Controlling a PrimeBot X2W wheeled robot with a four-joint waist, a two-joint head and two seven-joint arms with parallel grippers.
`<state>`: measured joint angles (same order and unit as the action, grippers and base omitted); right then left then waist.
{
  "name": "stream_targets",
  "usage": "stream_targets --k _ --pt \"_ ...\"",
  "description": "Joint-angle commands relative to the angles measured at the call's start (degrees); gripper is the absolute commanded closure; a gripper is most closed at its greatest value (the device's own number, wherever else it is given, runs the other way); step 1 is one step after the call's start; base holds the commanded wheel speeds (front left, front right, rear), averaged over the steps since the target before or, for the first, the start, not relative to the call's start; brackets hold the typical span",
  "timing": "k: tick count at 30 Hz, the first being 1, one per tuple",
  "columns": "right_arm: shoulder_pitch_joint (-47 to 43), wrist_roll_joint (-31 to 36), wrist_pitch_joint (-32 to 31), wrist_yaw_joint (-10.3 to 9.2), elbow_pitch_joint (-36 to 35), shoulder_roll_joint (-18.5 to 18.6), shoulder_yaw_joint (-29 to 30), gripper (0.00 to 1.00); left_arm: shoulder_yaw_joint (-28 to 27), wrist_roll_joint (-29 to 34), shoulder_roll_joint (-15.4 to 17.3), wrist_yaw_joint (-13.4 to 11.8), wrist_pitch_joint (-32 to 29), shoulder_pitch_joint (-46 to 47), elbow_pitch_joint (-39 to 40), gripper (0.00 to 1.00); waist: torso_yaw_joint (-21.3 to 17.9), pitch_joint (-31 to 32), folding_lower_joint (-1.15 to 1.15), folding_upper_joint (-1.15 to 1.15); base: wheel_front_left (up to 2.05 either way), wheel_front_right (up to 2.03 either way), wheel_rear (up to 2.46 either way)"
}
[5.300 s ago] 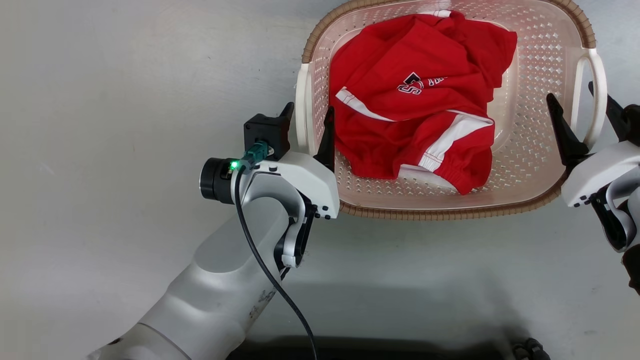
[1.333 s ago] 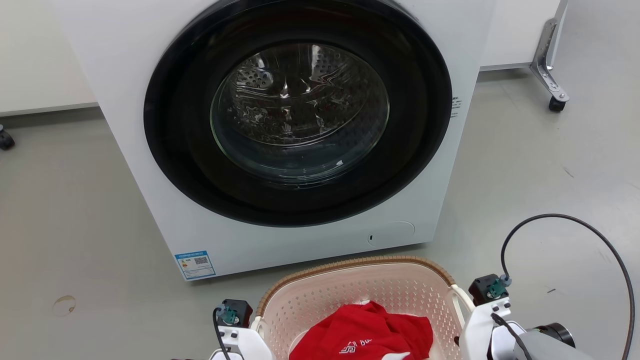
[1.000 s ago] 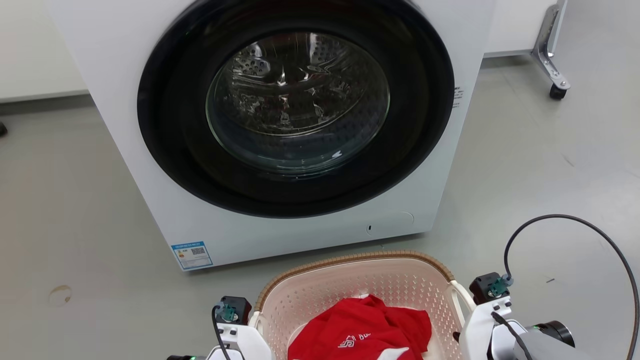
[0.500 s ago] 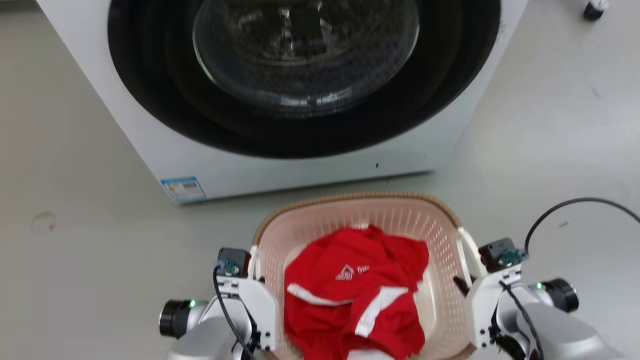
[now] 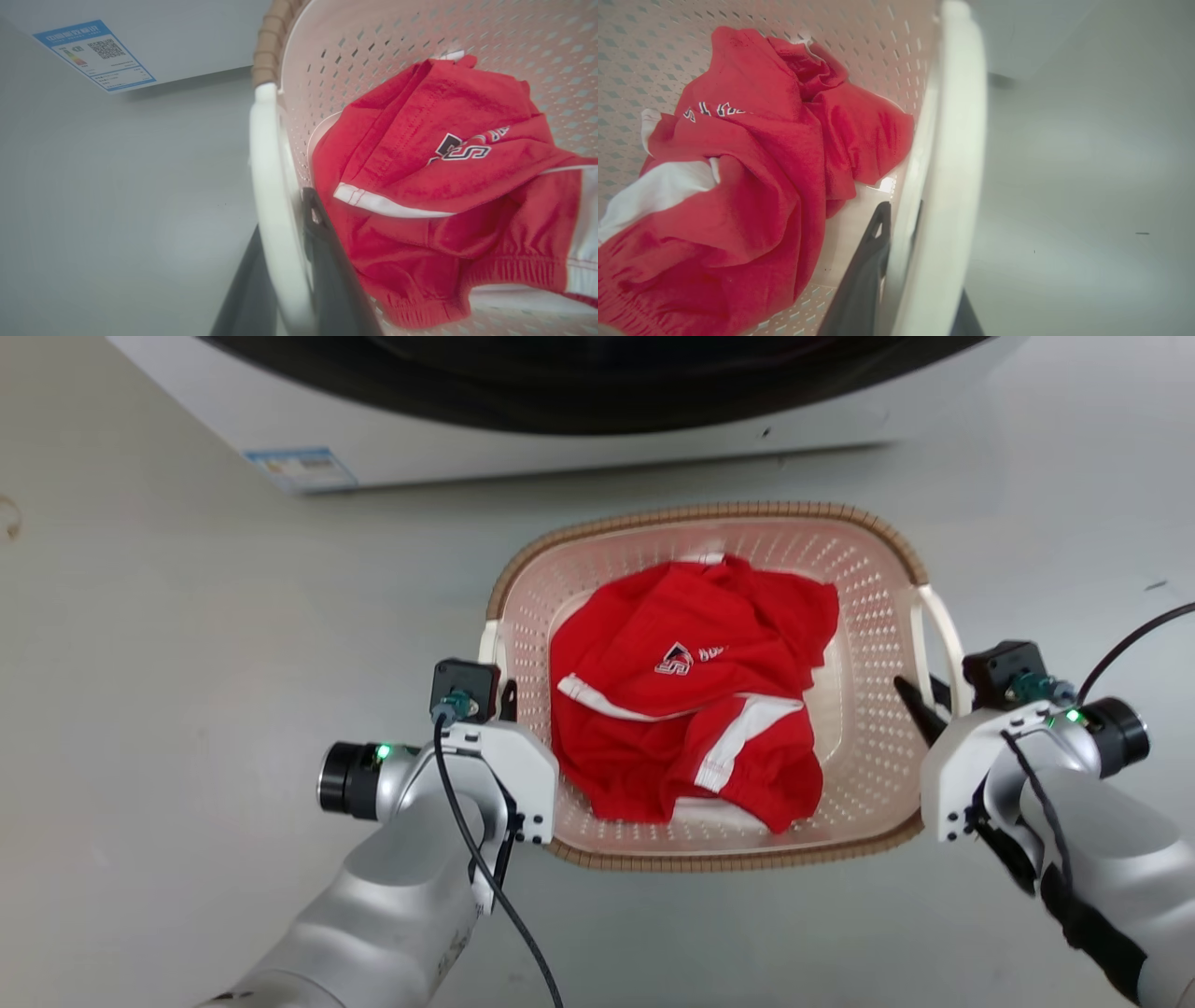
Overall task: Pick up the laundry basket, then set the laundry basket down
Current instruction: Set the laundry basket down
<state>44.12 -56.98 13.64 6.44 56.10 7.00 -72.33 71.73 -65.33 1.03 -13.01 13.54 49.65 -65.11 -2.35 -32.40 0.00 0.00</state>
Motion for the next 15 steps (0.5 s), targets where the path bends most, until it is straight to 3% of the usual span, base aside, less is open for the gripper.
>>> stream_targets --k 1,15 --pt "-0.7 1.5 1.1 1.04 -0.6 2.3 -1.0 1.00 -0.7 1.5 1.8 -1.3 1.0 3.1 0.4 1.00 1.6 -6.5 0.00 0.00 0.00 0.00 0.00" --pt "3.1 5.3 1.3 1.04 -4.6 6.8 5.7 1.00 -3.0 4.6 1.8 -3.3 1.4 10.4 1.7 1.00 2.8 -17.1 0.00 0.00 0.00 0.00 0.00"
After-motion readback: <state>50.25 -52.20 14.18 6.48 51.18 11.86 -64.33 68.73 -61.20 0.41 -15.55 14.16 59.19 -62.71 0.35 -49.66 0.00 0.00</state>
